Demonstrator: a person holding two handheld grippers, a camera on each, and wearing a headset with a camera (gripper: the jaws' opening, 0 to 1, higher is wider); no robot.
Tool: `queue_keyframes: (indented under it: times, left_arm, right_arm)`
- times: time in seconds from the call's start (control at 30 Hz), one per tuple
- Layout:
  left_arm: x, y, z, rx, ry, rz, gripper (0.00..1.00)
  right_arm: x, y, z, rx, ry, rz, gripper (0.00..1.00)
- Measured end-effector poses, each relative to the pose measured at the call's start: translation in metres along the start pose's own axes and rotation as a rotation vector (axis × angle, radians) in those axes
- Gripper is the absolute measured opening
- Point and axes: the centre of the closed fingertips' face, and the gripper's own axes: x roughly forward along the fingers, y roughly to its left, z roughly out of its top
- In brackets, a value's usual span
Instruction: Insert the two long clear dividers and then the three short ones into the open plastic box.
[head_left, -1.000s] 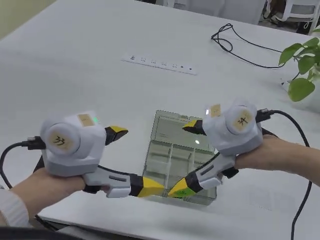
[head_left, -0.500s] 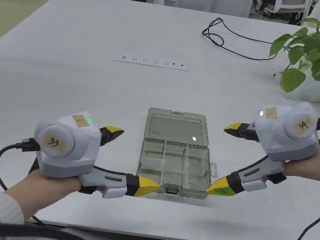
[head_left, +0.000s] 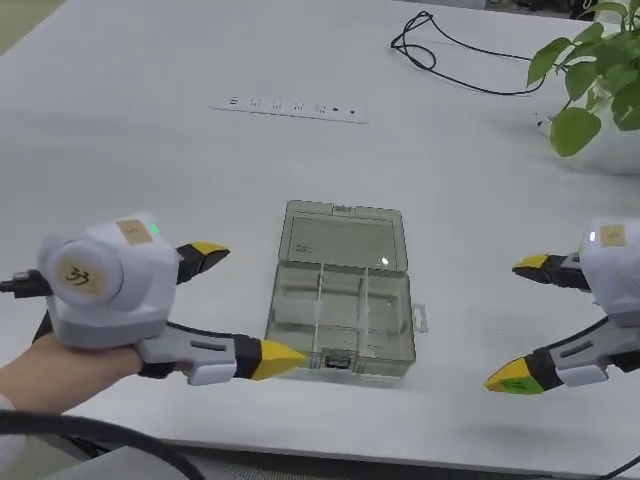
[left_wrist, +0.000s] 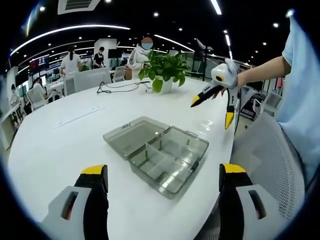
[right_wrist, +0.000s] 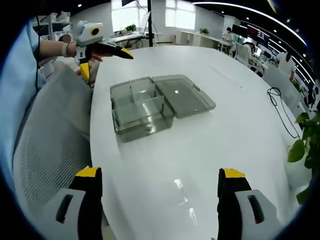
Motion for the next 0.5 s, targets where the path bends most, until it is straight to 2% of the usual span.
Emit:
queue_keyframes:
  times: [0.2,0.33,0.37,0.43,0.5]
  left_arm:
    - [-0.001,-0.002,0.000,0.002,0.004,0.004,0.94]
    - [-0.002,-0.004,0.000,0.003,0.010,0.005,0.94]
    - [-0.002,-0.005,0.000,0.004,0.011,0.004,0.94]
    - [-0.002,-0.006,0.001,0.004,0.012,0.005,0.93]
    - [-0.002,-0.008,0.003,0.004,0.003,0.003,0.93]
  right_arm:
    - [-0.001,-0.001,-0.015,-0.028,0.040,0.013,0.93]
    - [0.001,0.001,-0.027,-0.095,0.083,0.042,0.88]
    - [0.003,-0.003,-0.033,-0.108,0.098,0.048,0.87]
    - [0.004,-0.003,-0.037,-0.146,0.113,0.062,0.82]
    - [0.005,0.000,-0.043,-0.165,0.150,0.085,0.77]
